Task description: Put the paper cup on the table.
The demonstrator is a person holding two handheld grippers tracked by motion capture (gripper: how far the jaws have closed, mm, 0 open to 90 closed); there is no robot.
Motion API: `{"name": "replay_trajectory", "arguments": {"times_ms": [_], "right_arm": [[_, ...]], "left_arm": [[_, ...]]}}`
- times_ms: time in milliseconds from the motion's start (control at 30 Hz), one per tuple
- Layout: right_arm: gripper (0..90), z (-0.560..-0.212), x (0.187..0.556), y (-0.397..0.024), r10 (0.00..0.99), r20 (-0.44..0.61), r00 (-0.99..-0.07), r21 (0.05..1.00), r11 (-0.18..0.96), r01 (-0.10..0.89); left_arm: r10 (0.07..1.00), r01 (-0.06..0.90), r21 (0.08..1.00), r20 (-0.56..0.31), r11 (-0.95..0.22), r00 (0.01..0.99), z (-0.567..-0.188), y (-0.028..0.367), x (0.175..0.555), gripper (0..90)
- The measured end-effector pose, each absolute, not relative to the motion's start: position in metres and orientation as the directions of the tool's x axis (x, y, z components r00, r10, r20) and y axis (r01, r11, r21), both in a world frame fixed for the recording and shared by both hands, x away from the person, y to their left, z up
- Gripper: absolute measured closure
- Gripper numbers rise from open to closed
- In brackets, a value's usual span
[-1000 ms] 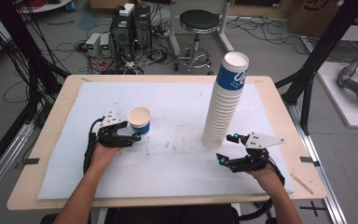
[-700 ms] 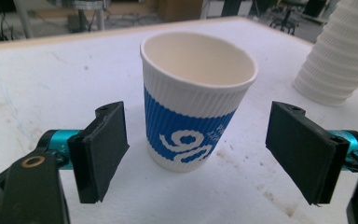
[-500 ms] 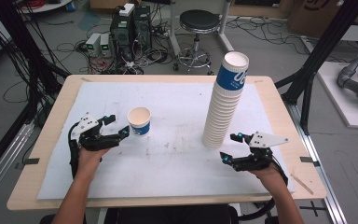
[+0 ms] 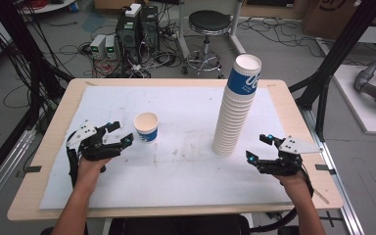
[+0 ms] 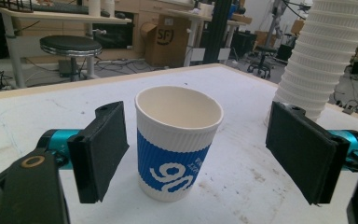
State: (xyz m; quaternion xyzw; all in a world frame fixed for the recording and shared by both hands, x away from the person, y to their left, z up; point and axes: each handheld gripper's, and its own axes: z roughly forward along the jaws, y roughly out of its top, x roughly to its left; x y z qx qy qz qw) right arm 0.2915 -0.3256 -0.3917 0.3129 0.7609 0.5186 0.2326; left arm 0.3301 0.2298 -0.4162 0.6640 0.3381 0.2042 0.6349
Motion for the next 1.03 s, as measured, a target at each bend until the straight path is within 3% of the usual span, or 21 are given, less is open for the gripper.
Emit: {"name": "replay_trajectory", "arguments": {"times_ms": [1033], "right_arm": [[19.9, -0.3925, 0.2919, -0.3314, 0.742, -0.038, -0.670, 0.935, 0.263, 0.238]], "left_arm": [[0.715, 0.200, 0.979, -0.161, 0.030, 0.680, -0.4182, 0.2316, 0.3298, 20.4]]}}
